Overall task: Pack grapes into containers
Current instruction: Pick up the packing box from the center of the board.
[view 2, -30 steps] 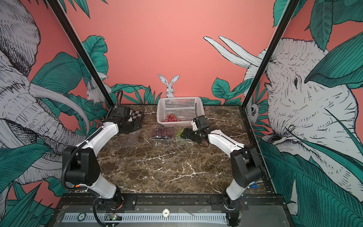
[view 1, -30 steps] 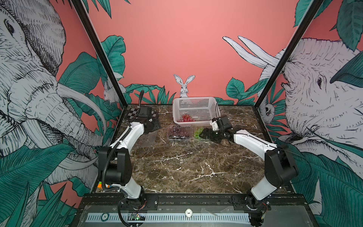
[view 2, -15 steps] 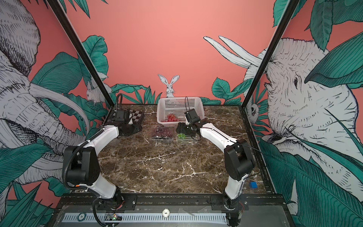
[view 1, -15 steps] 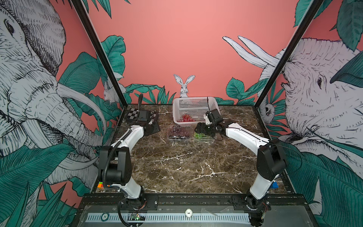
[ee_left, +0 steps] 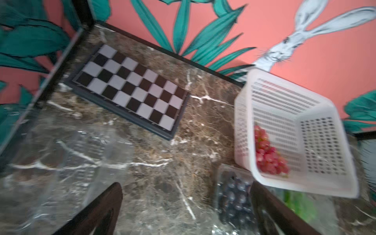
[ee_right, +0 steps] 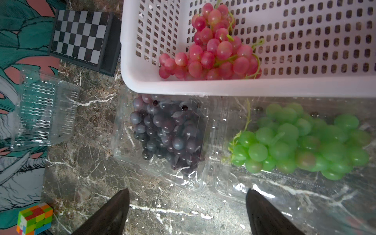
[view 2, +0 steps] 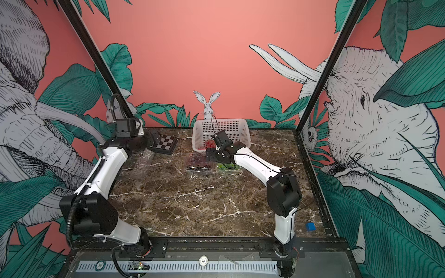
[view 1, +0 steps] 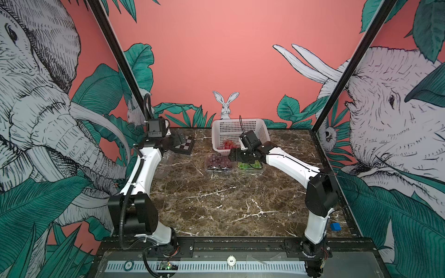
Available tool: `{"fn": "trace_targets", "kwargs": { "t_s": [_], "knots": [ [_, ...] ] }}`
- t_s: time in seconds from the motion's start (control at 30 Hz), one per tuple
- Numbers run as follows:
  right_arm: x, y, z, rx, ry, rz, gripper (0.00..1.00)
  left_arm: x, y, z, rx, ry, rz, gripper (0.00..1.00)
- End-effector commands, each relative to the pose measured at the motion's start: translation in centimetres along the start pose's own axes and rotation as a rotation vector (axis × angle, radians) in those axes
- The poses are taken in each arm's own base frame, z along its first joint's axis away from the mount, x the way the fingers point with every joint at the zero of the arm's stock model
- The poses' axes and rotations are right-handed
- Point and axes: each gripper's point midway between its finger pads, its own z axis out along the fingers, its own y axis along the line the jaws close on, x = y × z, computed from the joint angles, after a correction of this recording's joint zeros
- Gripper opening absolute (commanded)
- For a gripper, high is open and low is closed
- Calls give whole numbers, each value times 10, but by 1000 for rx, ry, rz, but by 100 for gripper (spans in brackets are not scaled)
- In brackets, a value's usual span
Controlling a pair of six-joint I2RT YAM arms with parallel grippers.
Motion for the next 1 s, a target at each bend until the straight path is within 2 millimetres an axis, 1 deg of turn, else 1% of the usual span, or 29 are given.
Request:
{"fn": "trace_targets", "kwargs": {
  "t_s": [0.0,0.07,0.13,0.2,0.27,0.3,0.33,0.43,0.53,0.63,0.7,0.77,0.87,0.93,0.97],
  "knots": [
    [-7,10,-6,-22,7,-81,93,12,42,2,-159,88,80,99],
    [-10,15,-12,-32,12,-116,98,19,52,8,-199,149,125,99],
    [-11,18,-19,-40,11,-154,98,35,63,16,-234,224,149,99],
    [-8,15,-22,-34,13,-180,98,48,69,23,-246,281,152,99],
    [-4,9,-24,-18,16,-196,98,61,70,33,-233,324,143,98],
    [-2,5,-24,-12,16,-200,98,68,69,38,-217,343,134,96],
    [0,2,-23,-11,17,-202,98,75,68,44,-200,364,129,92],
    [-1,-7,-23,-8,2,-183,98,90,73,52,-203,419,117,80],
    [-3,-13,-20,-17,1,-151,98,90,75,54,-211,414,130,64],
    [-6,-17,-19,-25,6,-130,98,91,83,54,-255,427,138,57],
    [-10,-21,-21,-25,3,-119,98,97,84,57,-257,447,131,51],
    [-12,-26,-26,-13,-3,-117,98,105,83,65,-237,462,117,49],
    [-15,-36,-34,0,-16,-102,98,115,86,74,-235,502,96,36],
    [-13,-42,-37,5,-14,-89,98,117,84,77,-226,517,82,29],
    [-14,-45,-39,4,-14,-84,98,115,81,78,-215,512,75,27]
  ]
}}
